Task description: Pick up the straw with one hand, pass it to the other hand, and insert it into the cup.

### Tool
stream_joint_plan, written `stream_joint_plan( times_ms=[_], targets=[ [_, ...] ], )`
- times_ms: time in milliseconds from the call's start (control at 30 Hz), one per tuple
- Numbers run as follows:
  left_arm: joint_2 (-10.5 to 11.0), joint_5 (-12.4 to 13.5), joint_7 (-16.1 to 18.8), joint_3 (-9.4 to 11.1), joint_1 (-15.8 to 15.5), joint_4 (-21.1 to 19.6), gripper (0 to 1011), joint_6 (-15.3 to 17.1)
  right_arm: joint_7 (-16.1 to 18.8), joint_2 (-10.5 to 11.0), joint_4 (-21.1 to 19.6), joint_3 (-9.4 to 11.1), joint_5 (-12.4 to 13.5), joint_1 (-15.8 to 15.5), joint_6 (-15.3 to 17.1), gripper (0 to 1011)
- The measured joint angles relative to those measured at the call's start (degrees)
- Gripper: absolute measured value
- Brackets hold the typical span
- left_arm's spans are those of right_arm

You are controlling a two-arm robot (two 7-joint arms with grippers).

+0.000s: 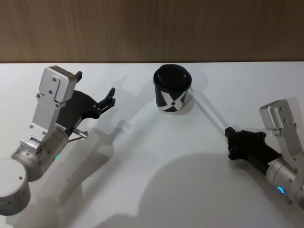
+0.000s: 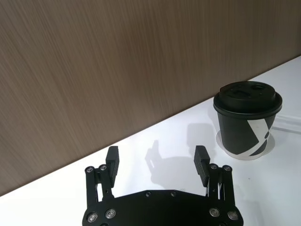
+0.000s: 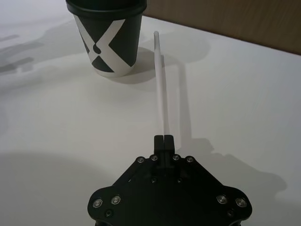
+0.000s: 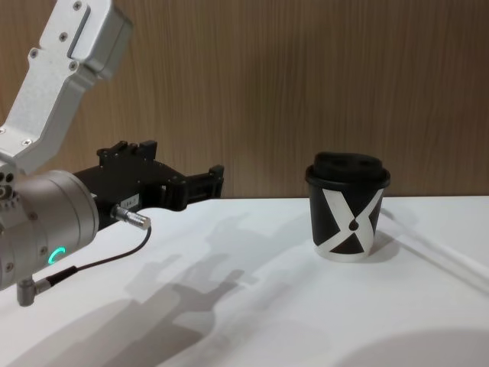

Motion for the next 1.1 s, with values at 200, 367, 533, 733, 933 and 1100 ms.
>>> stream_joint_plan(
  times_ms=[200,367,533,733,933,1100],
  targets=[
    [0.0,0.0,0.0,0.0,0.0,0.0,1003,0.0,-1.7,0.6,-2.1,0.0,-2.9,-0.8,-2.1,3],
    [0.0,0.0,0.0,0.0,0.0,0.0,1003,0.0,-3.5,1.3,-4.7,0.2,-5.9,-1.7,-3.7,3],
    [0.0,0.0,0.0,0.0,0.0,0.0,1003,0.0,-5.2,2.0,-7.4,0.3,-8.8,-2.6,-4.6,3],
    [0.0,0.0,0.0,0.0,0.0,0.0,1003,0.0,-7.2,3.1,-11.3,0.3,-12.7,-3.7,-5.9,3],
    [0.0,0.0,0.0,0.0,0.0,0.0,1003,0.0,-7.4,4.4,-14.3,0.4,-14.8,-4.5,-7.2,3],
    [0.0,0.0,0.0,0.0,0.0,0.0,1003,0.0,-6.4,6.1,-17.1,0.4,-15.9,-5.1,-9.4,3]
  ],
)
